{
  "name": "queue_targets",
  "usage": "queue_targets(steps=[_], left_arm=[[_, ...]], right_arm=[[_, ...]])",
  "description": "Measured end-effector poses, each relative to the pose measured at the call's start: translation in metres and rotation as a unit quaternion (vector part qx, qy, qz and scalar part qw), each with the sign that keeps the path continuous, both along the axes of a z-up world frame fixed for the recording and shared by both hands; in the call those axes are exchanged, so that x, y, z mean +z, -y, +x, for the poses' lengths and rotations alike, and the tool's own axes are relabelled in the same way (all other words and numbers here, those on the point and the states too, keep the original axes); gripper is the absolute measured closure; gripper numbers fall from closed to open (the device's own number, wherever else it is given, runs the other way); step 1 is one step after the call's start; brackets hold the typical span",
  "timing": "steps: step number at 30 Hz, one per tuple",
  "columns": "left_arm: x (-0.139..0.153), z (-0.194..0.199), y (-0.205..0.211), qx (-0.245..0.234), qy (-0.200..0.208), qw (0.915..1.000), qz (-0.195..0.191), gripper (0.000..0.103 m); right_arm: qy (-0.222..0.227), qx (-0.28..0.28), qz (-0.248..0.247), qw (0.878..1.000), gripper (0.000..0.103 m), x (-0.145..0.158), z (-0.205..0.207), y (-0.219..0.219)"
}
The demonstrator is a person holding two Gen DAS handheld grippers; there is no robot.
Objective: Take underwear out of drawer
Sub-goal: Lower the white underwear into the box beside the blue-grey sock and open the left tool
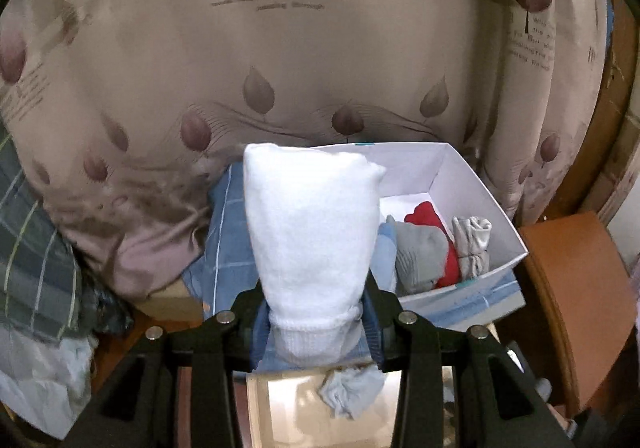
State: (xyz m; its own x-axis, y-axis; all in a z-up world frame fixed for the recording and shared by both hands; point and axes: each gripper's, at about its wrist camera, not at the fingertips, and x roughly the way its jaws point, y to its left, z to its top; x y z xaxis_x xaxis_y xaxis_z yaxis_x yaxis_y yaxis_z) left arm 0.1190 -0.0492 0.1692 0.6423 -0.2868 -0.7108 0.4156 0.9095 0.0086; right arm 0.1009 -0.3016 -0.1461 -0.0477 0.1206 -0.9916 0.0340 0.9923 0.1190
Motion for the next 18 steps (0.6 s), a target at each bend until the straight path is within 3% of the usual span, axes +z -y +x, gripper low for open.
queue_targets(steps=[7, 18], left_arm=[[-0.042, 0.037, 0.028, -0.013, -0.04, 0.9982, 0.044, 0.064], [-0.077, 0.062, 0.03, 0.017, -0.093, 0.9944, 0.046, 0.061]], right_arm=[[0.0, -0.001, 0.0, 1.0, 0.069, 0.001, 0.0, 0.0], [0.0, 0.0, 0.0, 1.0, 0.069, 0.001, 0.0, -0.001]])
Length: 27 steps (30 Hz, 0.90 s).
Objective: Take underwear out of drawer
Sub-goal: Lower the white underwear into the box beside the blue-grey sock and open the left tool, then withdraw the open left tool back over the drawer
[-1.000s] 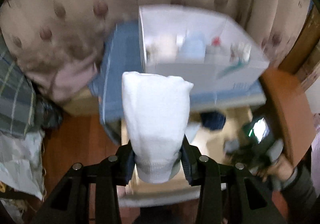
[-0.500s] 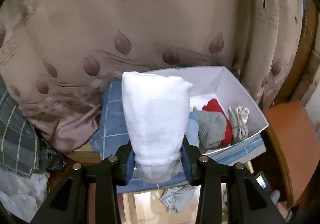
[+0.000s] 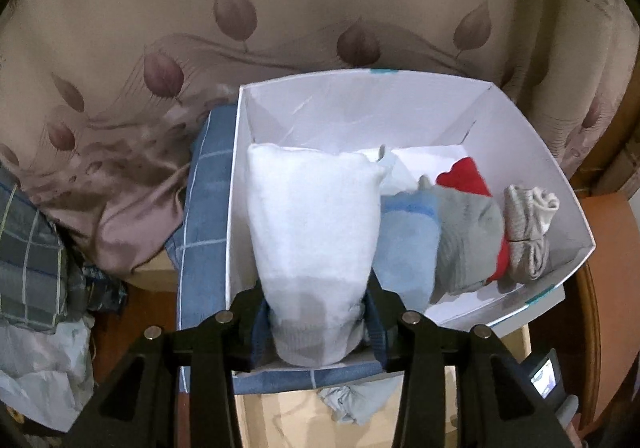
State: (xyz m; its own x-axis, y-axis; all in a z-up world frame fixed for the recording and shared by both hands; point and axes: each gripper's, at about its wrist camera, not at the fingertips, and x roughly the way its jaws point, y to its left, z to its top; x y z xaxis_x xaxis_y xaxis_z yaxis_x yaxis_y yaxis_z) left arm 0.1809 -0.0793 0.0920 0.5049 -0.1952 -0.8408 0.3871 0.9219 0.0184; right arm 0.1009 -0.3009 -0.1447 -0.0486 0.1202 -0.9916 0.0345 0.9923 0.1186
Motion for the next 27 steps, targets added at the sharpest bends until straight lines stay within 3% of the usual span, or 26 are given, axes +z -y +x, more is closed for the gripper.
queue_targets(steps=[5, 8, 10, 18, 22, 27], left_arm=[[-0.006, 0.002, -0.005, 0.003, -0.032, 0.9993, -0.017, 0.057], [0.001, -0.005, -0.005, -0.003, -0.019, 0.9997, -0.012, 0.054], [0.009, -0.012, -0.007, -0.005, -0.011, 0.9998, -0.016, 0.046], [0.041, -0.055, -0.036, -0.025, 0.016, 0.9993, -0.023, 0.045], [0.033, -0.081, -0.054, -0.032, 0.013, 0.9994, -0.002, 0.045], [-0.003, -0.108, -0.076, -0.021, -0.023, 0.9995, -0.003, 0.045]], right_arm=[[0.0, 0.0, 0.0, 1.0, 0.069, 0.0, 0.0, 0.0], [0.0, 0.0, 0.0, 1.0, 0.069, 0.0, 0.0, 0.0], [0.0, 0.0, -0.001, 1.0, 0.069, 0.0, 0.0, 0.0], [-0.002, 0.0, -0.002, 1.0, 0.069, 0.0, 0.0, 0.0], [-0.005, 0.0, -0.005, 1.0, 0.069, -0.002, 0.001, 0.0], [-0.009, 0.003, -0.012, 1.0, 0.068, -0.005, 0.002, -0.002]])
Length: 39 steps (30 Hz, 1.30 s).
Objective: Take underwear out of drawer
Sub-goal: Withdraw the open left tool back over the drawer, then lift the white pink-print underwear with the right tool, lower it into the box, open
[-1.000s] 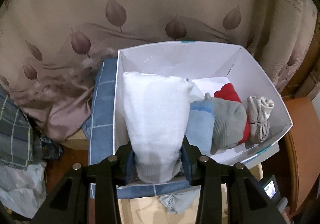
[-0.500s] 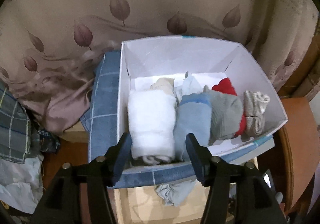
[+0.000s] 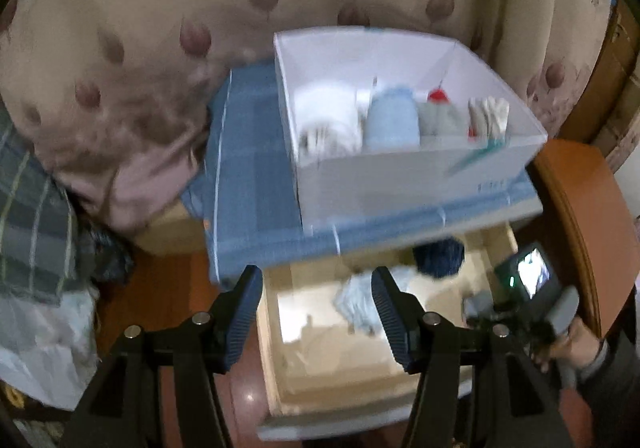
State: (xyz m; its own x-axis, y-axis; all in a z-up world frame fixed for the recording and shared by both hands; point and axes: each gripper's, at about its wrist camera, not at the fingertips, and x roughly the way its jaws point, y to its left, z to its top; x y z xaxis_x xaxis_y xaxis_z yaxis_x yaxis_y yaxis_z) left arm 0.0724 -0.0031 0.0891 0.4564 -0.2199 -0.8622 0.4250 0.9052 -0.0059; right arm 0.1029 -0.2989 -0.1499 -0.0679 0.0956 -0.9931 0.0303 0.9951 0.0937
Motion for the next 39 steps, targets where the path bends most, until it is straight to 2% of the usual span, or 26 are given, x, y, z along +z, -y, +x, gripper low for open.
queue_targets(steps=[5, 7, 15, 22, 25, 34, 39], left_arm=[[-0.05, -0.023, -0.008, 0.025, -0.035, 0.9991, 0.001, 0.045], [-0.068, -0.03, -0.011, 0.04, -0.049, 0.9979, -0.013, 0.045], [-0.114, -0.035, -0.008, 0.081, -0.064, 0.9945, -0.019, 0.045], [-0.131, -0.034, -0.004, 0.104, -0.059, 0.9927, -0.015, 0.045], [-0.138, -0.033, -0.004, 0.112, -0.057, 0.9921, -0.004, 0.045], [-0.139, -0.032, -0.013, 0.134, -0.044, 0.99, -0.014, 0.045], [-0.135, -0.037, -0.013, 0.135, -0.017, 0.9907, -0.006, 0.045]], right_arm=[[-0.004, 0.004, -0.01, 1.0, 0.067, -0.003, 0.0, 0.0], [-0.006, 0.004, -0.01, 1.0, 0.067, -0.004, -0.001, 0.002], [-0.022, 0.013, -0.021, 0.999, 0.059, -0.011, 0.004, -0.002], [-0.027, 0.023, -0.032, 0.999, 0.058, -0.016, 0.003, -0.004], [-0.021, 0.021, -0.032, 0.999, 0.062, -0.016, 0.002, -0.002], [0.0, 0.025, -0.045, 0.999, 0.07, -0.012, 0.0, -0.006], [0.022, 0.031, -0.056, 0.998, 0.074, 0.0, 0.001, -0.012]])
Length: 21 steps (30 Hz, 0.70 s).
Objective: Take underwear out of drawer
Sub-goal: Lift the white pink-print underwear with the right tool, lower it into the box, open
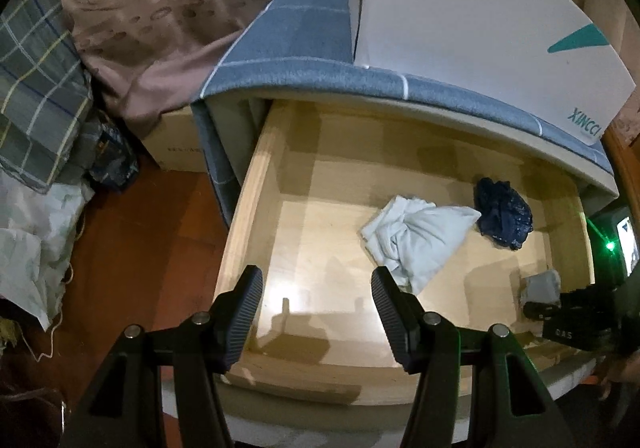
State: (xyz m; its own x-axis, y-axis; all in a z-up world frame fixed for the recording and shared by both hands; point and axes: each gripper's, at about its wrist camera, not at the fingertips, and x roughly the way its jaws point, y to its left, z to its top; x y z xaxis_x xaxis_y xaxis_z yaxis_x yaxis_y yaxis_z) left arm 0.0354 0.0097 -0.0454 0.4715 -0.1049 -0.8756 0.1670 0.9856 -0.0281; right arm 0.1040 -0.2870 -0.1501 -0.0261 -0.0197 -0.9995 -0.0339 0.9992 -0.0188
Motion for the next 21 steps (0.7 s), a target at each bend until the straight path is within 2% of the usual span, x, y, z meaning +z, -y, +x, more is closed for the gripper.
queue_targets(steps=[5, 10, 18, 21], left_arm=[[0.001, -0.003, 0.004, -0.013, 0.013, 0.9997, 0.017, 0.045], [0.002, -0.003, 0.001, -0.008, 0.019, 0.9996, 0.017, 0.045], [0.004, -0.003, -0.002, -0.005, 0.022, 0.9997, 0.011, 0.045], [0.004, -0.003, -0.002, -0.005, 0.023, 0.9997, 0.011, 0.045]], right_arm=[[0.038, 0.011, -0.013, 0.999, 0.075, 0.019, -0.003, -0.005], [0.105, 0.014, -0.014, 0.994, 0.076, 0.047, -0.012, -0.008], [0.213, -0.005, 0.007, 0.977, 0.077, 0.104, -0.023, -0.006], [0.247, -0.013, 0.021, 0.969, 0.077, 0.136, -0.024, -0.008]])
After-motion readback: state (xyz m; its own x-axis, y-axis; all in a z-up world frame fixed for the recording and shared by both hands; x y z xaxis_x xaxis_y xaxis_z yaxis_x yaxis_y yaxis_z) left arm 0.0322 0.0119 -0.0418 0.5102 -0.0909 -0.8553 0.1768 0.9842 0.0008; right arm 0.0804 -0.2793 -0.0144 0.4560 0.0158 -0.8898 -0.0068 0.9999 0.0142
